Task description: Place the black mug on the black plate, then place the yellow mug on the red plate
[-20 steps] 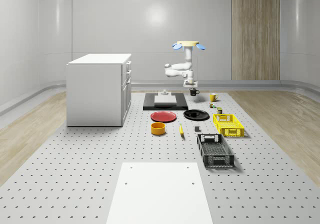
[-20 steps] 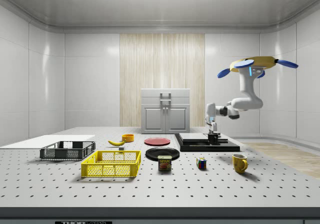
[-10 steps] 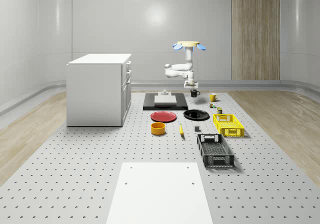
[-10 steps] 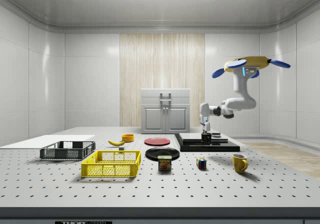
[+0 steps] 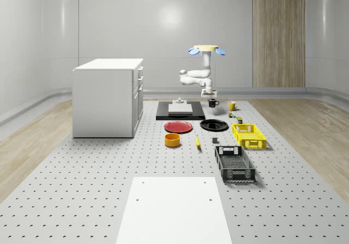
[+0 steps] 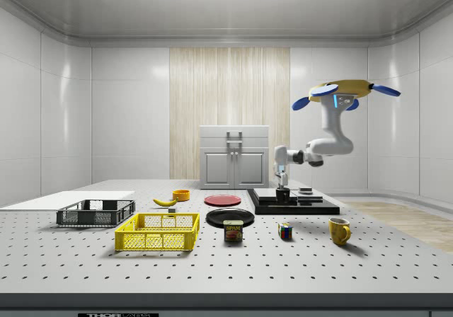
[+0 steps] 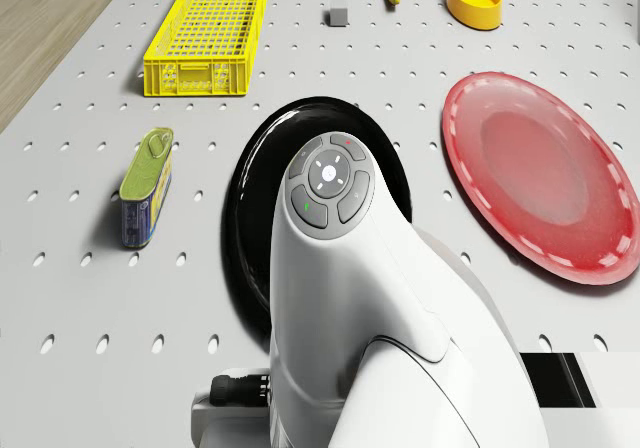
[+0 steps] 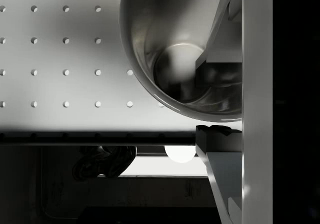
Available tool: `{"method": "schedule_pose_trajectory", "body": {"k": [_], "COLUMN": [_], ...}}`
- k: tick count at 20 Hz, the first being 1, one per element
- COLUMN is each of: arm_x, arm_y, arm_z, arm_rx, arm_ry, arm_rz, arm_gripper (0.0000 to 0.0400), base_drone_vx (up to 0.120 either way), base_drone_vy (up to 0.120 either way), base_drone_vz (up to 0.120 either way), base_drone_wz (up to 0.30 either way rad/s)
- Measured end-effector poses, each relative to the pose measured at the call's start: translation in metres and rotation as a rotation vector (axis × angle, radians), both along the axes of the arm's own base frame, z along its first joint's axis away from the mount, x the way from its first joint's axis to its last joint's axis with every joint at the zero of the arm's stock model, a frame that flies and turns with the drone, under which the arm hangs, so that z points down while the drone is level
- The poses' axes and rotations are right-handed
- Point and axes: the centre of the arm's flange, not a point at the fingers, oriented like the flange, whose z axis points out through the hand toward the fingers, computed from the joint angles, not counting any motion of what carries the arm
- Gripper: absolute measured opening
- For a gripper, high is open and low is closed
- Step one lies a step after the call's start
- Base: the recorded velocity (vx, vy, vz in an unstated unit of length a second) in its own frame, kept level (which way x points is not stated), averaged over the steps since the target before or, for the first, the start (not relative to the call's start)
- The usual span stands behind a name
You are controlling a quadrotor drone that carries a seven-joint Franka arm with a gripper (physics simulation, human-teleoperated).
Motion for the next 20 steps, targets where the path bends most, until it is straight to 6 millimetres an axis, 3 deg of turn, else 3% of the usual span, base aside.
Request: {"method": "schedule_pose_trajectory", "body": {"k": [20], "arm_x": [0.0], "arm_y": [0.0], "arm_z": [0.0], "arm_rx": [0.0], "arm_ry": [0.0], "arm_rz": [0.0], "arm_gripper": [0.011], "base_drone_vx": [0.12], "base_drone_vy": [-0.012], "base_drone_vz": [0.0], "base_drone_wz": [0.0]}}
